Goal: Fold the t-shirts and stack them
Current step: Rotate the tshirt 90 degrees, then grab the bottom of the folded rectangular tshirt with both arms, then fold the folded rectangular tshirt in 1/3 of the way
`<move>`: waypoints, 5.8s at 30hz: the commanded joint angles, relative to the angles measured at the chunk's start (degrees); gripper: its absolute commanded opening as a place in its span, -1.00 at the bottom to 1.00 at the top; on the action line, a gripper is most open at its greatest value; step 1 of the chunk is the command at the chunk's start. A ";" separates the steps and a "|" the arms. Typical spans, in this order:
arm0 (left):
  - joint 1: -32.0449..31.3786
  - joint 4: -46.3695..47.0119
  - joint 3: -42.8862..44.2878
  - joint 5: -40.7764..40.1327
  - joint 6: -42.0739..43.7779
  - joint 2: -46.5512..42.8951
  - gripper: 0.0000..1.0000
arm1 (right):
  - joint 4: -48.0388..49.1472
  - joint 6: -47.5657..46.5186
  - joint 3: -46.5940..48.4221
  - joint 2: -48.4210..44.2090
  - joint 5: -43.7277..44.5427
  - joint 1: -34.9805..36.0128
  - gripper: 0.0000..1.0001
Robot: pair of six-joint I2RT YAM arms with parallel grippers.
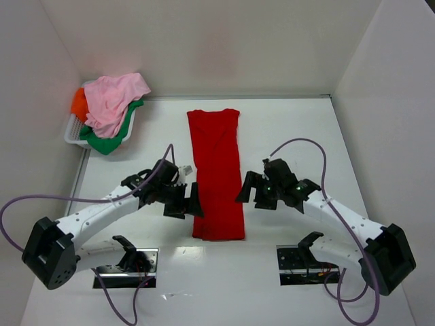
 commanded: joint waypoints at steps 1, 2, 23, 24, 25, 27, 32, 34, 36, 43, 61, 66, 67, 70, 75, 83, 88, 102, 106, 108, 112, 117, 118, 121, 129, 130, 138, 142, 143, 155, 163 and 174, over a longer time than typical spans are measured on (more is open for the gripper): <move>-1.57 0.27 -2.57 2.66 -3.68 -4.44 0.91 | -1.61 6.47 -3.05 -4.73 0.55 3.36 0.94; -2.19 0.28 -3.62 1.97 -4.46 -4.97 0.91 | -3.10 7.27 -3.75 -7.09 0.55 3.89 0.94; -8.70 3.26 0.41 -11.48 -7.81 8.64 0.80 | -3.74 6.04 -6.83 -5.72 -0.06 6.97 0.36; -8.70 3.27 0.41 -11.49 -7.81 8.65 0.80 | -3.73 6.04 -6.83 -5.71 -0.67 7.67 0.32; -9.22 3.79 0.41 -11.49 -7.81 9.34 0.80 | -3.73 6.04 -6.83 -4.84 -0.68 8.55 0.29; -9.22 4.32 0.41 -11.49 -7.81 9.96 0.78 | -3.11 6.04 -6.83 -4.13 -0.68 9.34 0.26; -10.27 4.32 0.41 -11.49 -7.81 11.02 0.76 | -2.59 6.57 -6.30 0.08 1.52 11.37 0.19; -11.33 4.85 0.41 -12.18 -9.21 11.02 0.76 | -1.88 7.88 -6.30 1.32 1.52 12.85 0.17; -12.90 4.85 0.41 -13.50 -10.35 11.02 0.72 | -1.27 9.55 -6.30 1.94 2.66 13.73 0.13; -16.25 7.75 -0.20 -15.35 -14.14 13.73 0.67 | 0.48 12.89 -6.83 1.41 3.19 13.74 0.04; -18.98 8.28 -1.52 -19.66 -19.58 13.83 0.54 | 1.02 16.41 -3.67 8.26 2.14 18.31 -0.14; -18.98 8.28 -1.52 -19.66 -20.11 13.83 0.34 | 1.02 16.41 -3.67 10.11 2.14 18.31 -0.41; -18.98 8.28 -1.52 -19.66 -20.11 13.83 0.31 | 1.02 15.89 -3.67 10.81 2.14 18.31 -0.44; -18.98 8.28 -2.22 -19.66 -20.64 13.30 0.11 | 1.02 15.89 -3.67 11.43 2.14 18.31 -0.62; -18.98 6.35 -2.84 -19.66 -21.17 10.85 -0.29 | 1.02 15.89 -3.14 10.91 2.66 18.31 -0.81; -18.98 4.68 -2.84 -19.66 -21.26 9.44 -1.00 | -0.82 15.89 -1.83 9.85 4.33 18.31 -1.00; -18.98 -0.15 0.75 -21.94 -19.50 8.91 -1.00 | -4.16 14.49 1.86 7.04 7.49 16.30 -1.00; -0.90 -4.46 16.66 -21.07 -2.63 15.31 -1.00 | -6.90 -2.30 21.10 19.94 5.13 -2.08 -1.00; 4.65 -4.46 24.30 -16.24 4.05 22.34 -1.00 | -6.89 -4.58 29.44 27.59 3.02 -4.62 -1.00; 6.24 -4.46 30.01 -13.60 7.04 27.25 -1.00 | -7.60 -5.99 32.88 31.98 3.01 -6.46 -1.00; 10.63 -4.99 38.79 -8.51 9.94 35.53 -1.00 | -10.32 -8.45 43.24 39.37 1.00 -9.10 -1.00; 13.62 -6.66 47.68 -6.75 11.88 44.75 -1.00 | -10.94 -9.51 50.28 48.41 -2.00 -11.92 -1.00; 14.24 -6.66 48.83 -6.74 11.88 45.73 -1.00 | -10.94 -10.04 53.08 49.56 -2.52 -12.53 -1.00; 15.65 -6.66 53.05 -5.60 13.19 49.50 -0.96 | -11.46 -10.56 56.87 53.68 -2.52 -13.06 -0.91; 17.41 -6.14 56.22 -4.54 14.43 56.28 0.53 | -10.41 -13.12 60.32 59.68 -2.62 -13.59 -0.04; 18.10 -6.13 56.22 -5.15 14.43 56.28 0.63 | -9.54 -13.12 60.93 59.68 -2.61 -14.29 0.10; 20.56 -1.13 56.66 -7.26 14.96 52.34 0.73 | -9.44 -15.13 70.15 55.92 5.82 -16.05 0.30; 21.09 -0.60 57.98 -5.70 16.97 48.99 0.56 | -6.56 -15.93 67.63 50.04 4.96 -16.05 -0.46; 21.10 -0.60 57.98 -4.73 17.59 48.47 0.42 | -5.50 -15.93 66.13 48.97 3.90 -16.05 -0.59; 16.53 5.64 45.42 7.32 13.47 42.92 -0.90 | 0.67 -12.85 47.75 44.13 -4.63 -12.63 -0.80; 16.53 7.22 38.64 7.32 12.94 41.78 -0.85 | 3.21 -12.85 45.90 46.05 -5.69 -12.10 -0.77; 16.53 10.74 44.25 3.20 12.85 51.97 -0.78 | 1.98 -13.91 51.96 52.38 -6.39 -12.10 -0.68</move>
